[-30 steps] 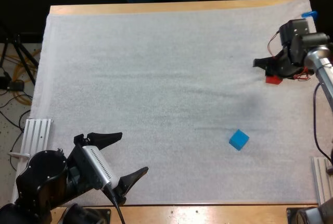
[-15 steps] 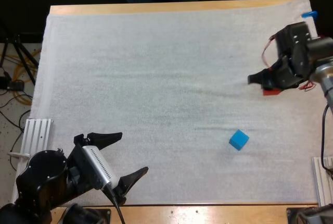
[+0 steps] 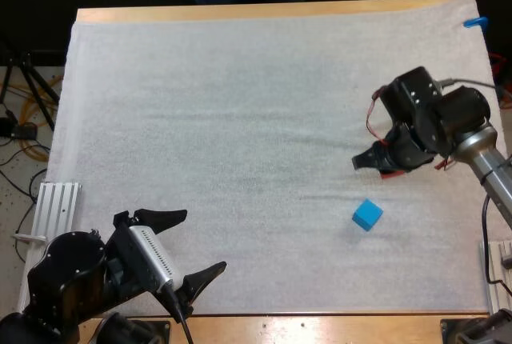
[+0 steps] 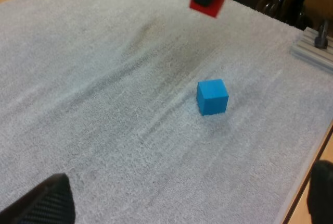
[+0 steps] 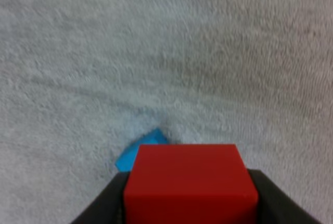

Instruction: Stack red cube on blue cube

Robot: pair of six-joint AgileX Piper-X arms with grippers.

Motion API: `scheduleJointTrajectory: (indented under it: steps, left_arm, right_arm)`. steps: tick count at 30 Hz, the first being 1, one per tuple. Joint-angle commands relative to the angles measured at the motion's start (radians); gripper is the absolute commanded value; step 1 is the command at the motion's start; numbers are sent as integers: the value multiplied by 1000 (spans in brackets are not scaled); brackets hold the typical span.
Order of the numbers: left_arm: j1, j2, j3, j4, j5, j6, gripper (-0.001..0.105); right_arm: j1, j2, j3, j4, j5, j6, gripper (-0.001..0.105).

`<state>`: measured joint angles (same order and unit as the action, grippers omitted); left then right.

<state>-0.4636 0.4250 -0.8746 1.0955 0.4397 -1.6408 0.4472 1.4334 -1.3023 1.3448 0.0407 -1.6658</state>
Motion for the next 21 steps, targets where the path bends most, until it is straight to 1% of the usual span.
scheduleJointTrajectory:
  steps: [1,7,11,15,19,21]
  left_arm:
    - [-2,1,-5,-2,5,-10,87]
    - [-2,1,-5,-2,5,-10,87]
    - [-2,1,-5,-2,5,-10,87]
    - [-2,1,-5,-2,5,-10,87]
    - [-2,1,-5,-2,5,-10,87]
    - [-2,1,-5,-2,5,-10,87]
  right_arm:
    - [1,-11,26,-11,4,11,20]
    - [1,-44,123,-66,0,13,20]
    - [7,-51,157,-85,0,13,20]
    - [61,-51,194,-114,3,-1,20]
    - [129,-51,246,-177,3,22,20]
    - [143,-51,275,-203,3,41,20]
